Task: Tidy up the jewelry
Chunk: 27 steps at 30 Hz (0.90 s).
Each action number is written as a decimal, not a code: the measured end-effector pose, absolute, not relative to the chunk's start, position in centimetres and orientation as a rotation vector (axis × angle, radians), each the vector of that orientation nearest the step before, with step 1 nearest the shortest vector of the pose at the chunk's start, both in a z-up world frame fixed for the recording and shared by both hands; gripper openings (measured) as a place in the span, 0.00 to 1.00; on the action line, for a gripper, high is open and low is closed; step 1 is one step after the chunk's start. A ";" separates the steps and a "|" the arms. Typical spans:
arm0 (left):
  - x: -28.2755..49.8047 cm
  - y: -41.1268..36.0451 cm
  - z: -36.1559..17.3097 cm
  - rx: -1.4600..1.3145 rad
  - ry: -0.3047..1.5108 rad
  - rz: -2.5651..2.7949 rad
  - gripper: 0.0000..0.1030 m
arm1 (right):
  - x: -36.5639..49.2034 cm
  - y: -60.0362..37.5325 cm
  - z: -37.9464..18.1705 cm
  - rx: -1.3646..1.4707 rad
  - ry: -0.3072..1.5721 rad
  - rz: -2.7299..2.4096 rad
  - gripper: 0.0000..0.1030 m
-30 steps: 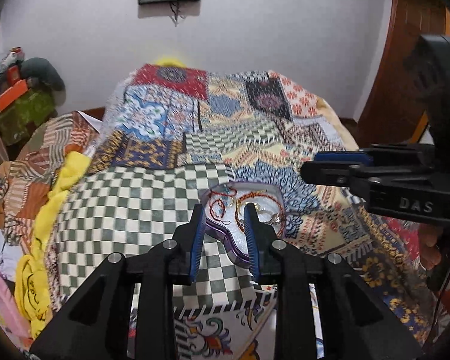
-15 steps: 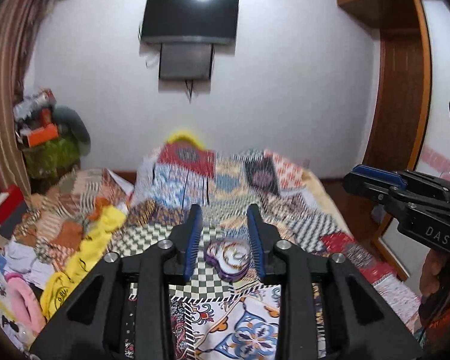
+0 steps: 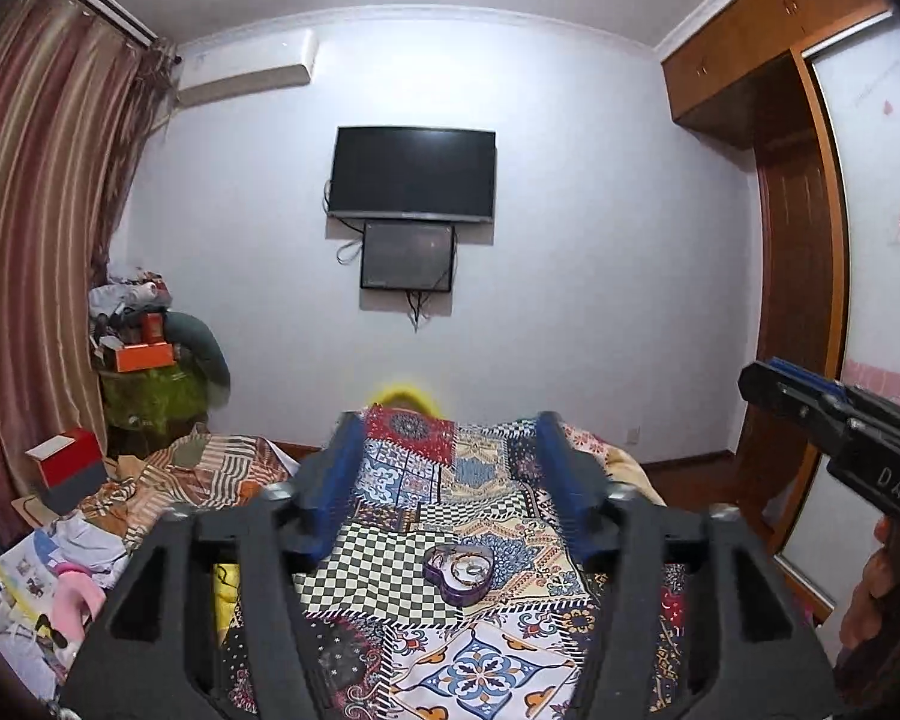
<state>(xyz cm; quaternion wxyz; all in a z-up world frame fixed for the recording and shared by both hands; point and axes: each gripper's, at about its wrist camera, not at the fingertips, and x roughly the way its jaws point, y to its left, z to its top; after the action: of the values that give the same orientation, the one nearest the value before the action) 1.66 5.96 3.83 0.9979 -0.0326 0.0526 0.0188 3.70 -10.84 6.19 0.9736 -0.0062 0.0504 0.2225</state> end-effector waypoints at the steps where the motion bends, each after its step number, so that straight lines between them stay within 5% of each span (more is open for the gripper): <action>1: 1.2 5.8 3.7 -0.066 0.095 0.055 0.72 | 3.5 -10.8 6.0 -0.005 0.098 0.434 0.45; 2: 0.9 5.7 3.5 -0.062 0.086 0.071 0.81 | 3.5 -10.9 5.8 0.004 0.094 0.421 0.60; 4: 0.5 5.5 3.2 -0.055 0.076 0.089 0.91 | 3.4 -10.9 5.4 0.019 0.088 0.398 0.75; 10: 0.0 5.1 2.8 -0.021 0.086 0.112 0.92 | 4.2 -10.1 5.2 -0.014 0.112 0.342 0.92; 27: 0.6 5.0 1.9 -0.036 0.125 0.111 0.92 | 2.7 -11.3 4.3 -0.032 0.134 0.349 0.93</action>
<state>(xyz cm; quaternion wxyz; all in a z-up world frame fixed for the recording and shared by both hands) 0.65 5.05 1.93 0.9963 -0.0181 0.0623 0.0555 2.68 -11.27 4.34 0.9824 -0.0161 0.0669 0.1735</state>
